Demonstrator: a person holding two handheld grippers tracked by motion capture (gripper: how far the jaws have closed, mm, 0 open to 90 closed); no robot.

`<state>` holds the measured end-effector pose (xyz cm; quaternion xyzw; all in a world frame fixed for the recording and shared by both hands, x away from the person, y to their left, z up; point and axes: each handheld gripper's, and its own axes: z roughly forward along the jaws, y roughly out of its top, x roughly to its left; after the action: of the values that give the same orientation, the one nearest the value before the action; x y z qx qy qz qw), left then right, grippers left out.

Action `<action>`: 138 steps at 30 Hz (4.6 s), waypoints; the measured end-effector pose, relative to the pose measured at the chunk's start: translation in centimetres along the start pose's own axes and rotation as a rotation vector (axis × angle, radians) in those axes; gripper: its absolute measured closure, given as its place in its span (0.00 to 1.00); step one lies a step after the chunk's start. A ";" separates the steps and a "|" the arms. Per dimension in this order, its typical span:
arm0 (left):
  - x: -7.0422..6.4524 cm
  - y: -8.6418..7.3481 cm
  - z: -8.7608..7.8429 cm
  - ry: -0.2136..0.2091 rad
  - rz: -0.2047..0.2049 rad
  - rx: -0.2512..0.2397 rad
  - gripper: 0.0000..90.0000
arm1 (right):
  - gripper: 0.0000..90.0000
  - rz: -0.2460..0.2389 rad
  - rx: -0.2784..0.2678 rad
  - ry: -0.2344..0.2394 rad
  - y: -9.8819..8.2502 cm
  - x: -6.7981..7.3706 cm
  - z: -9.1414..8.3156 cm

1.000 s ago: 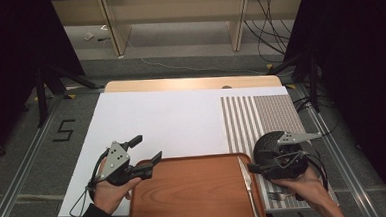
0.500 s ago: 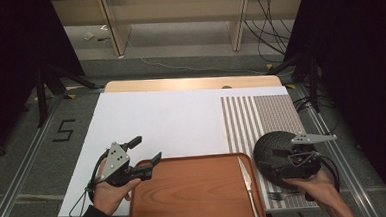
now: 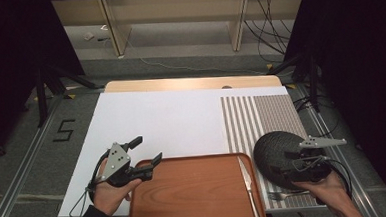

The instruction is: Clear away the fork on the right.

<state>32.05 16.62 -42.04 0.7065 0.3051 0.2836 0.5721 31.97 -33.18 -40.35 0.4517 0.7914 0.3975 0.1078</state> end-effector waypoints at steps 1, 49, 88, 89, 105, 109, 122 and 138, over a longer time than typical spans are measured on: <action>0.0 -0.1 -0.1 0.000 0.001 0.002 0.22 | 0.19 -0.006 0.007 -0.015 -0.1 0.0 -0.1; 0.1 -0.1 0.2 -0.012 0.000 0.006 0.22 | 0.19 0.080 0.328 -0.240 -7.1 -5.0 -2.4; 0.1 -0.2 0.3 -0.013 0.006 0.014 0.22 | 0.30 -0.042 0.509 -0.183 -7.2 -3.5 -1.3; 0.1 -0.2 0.3 -0.013 0.006 0.014 0.22 | 0.35 -0.078 0.524 -0.181 -7.1 -3.2 -1.1; 0.0 -0.3 0.4 -0.014 0.005 0.020 0.22 | 0.73 -0.250 0.646 -0.155 -5.8 -1.4 -0.2; 0.0 -0.3 0.4 -0.014 0.005 0.023 0.22 | 0.78 -0.305 0.686 -0.143 -5.5 -1.0 0.2; 0.1 -0.3 0.4 -0.012 0.004 0.024 0.22 | 0.93 -0.517 0.761 -0.086 -5.1 0.2 0.8; 0.1 -0.3 0.4 -0.012 0.005 0.022 0.22 | 0.94 -0.591 0.707 -0.048 -4.6 1.4 0.5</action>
<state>32.40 16.51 -42.40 0.7151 0.3030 0.2776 0.5655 28.54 -33.01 -43.73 0.2249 0.9705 0.0449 0.0741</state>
